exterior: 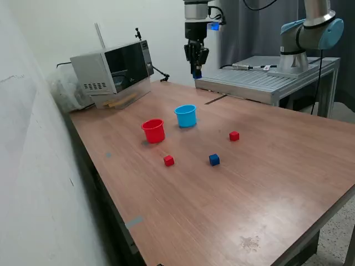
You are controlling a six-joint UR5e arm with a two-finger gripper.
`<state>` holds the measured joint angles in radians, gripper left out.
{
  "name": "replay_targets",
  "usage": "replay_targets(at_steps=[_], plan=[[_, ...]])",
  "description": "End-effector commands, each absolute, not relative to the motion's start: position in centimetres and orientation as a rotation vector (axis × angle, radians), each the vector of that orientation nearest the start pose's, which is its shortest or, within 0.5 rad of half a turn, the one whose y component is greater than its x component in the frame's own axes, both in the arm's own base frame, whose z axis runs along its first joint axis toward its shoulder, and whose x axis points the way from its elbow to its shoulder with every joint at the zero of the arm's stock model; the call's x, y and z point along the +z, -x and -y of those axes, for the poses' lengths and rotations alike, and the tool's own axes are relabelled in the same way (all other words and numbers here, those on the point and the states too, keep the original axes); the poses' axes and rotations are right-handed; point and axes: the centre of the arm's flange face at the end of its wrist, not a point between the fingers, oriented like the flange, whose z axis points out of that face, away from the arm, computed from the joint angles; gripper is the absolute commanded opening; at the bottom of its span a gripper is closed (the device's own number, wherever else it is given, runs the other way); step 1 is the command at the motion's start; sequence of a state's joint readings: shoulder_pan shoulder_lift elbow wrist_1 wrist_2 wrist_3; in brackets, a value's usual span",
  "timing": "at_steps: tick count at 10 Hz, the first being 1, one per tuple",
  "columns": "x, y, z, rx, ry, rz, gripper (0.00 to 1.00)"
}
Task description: Place red objects in the red bin, and blue objects in the blue bin.
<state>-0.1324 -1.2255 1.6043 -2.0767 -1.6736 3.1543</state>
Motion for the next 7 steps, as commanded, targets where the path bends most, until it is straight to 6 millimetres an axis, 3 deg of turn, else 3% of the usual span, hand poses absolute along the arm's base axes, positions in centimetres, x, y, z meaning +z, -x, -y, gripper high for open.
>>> replay_targets(at_steps=[1, 3, 7], plan=[[28.3, 66.3, -1.6, 0.197, 1.936, -2.429, 0.0], [26.0, 67.3, -4.9, 0.201, 1.88, -2.47, 0.0], [25.9, 67.2, -9.0, 0.211, 1.822, -2.513, 0.0]])
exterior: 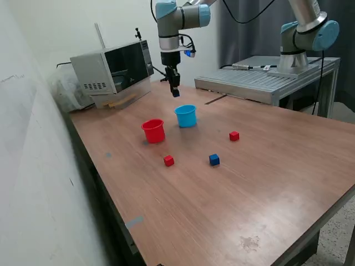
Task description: Place red objects in the red bin, and blue objects in the blue bin.
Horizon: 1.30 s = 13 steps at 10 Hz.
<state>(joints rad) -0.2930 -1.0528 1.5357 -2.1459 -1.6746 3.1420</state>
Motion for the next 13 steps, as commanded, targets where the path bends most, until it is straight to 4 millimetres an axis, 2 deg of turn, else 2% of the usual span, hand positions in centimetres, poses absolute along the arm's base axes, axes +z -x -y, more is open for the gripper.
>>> replay_targets(at_steps=[1, 2, 5, 7, 13], plan=[[25.6, 66.9, -10.0, 0.202, 1.801, -2.523, 0.0], [25.5, 66.7, -10.8, 0.196, 1.784, -2.531, 0.0], [25.7, 66.4, -10.9, 0.194, 1.779, -2.533, 0.0], [24.5, 65.3, -10.1, 0.15, 1.778, -2.511, 0.0], [24.2, 64.3, -9.2, 0.123, 1.784, -2.496, 0.0]])
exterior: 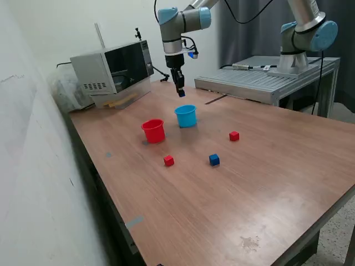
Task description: Place red objects in the red bin, and blue objects in the blue bin.
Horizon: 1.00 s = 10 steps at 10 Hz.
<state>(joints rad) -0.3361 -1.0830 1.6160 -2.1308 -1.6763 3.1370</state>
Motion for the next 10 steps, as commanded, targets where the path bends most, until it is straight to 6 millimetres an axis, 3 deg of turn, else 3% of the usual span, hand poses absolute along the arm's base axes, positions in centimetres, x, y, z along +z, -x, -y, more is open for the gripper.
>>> replay_targets(at_steps=[1, 7, 10], plan=[[24.2, 64.2, -9.1, 0.122, 1.784, -2.495, 0.0], [23.9, 64.0, -8.9, 0.115, 1.787, -2.495, 0.0], [23.9, 64.3, -6.5, 0.098, 1.84, -2.48, 0.0]])
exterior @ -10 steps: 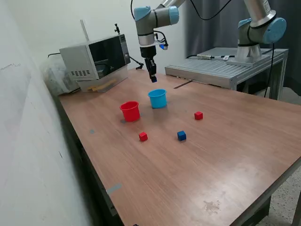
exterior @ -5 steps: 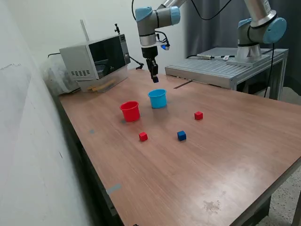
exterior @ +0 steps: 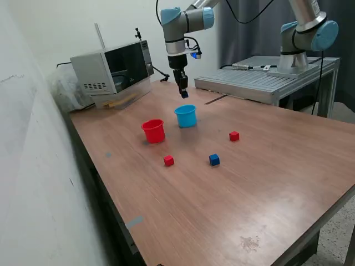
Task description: Place red objects in the red bin, and blue objects in the blue bin.
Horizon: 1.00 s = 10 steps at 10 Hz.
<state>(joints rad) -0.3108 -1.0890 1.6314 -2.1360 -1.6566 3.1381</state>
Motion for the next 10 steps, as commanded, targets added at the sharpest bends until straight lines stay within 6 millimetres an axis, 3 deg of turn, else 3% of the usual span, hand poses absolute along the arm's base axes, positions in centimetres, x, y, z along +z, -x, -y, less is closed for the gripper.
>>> replay_targets(at_steps=[1, 5, 6, 10], plan=[[23.7, 64.2, -6.4, 0.092, 1.841, -2.476, 0.0], [24.8, 64.1, -6.4, 0.121, 1.845, -2.488, 0.0], [24.9, 64.0, -6.4, 0.123, 1.846, -2.489, 1.0], [25.0, 63.9, -6.4, 0.123, 1.848, -2.487, 1.0]])
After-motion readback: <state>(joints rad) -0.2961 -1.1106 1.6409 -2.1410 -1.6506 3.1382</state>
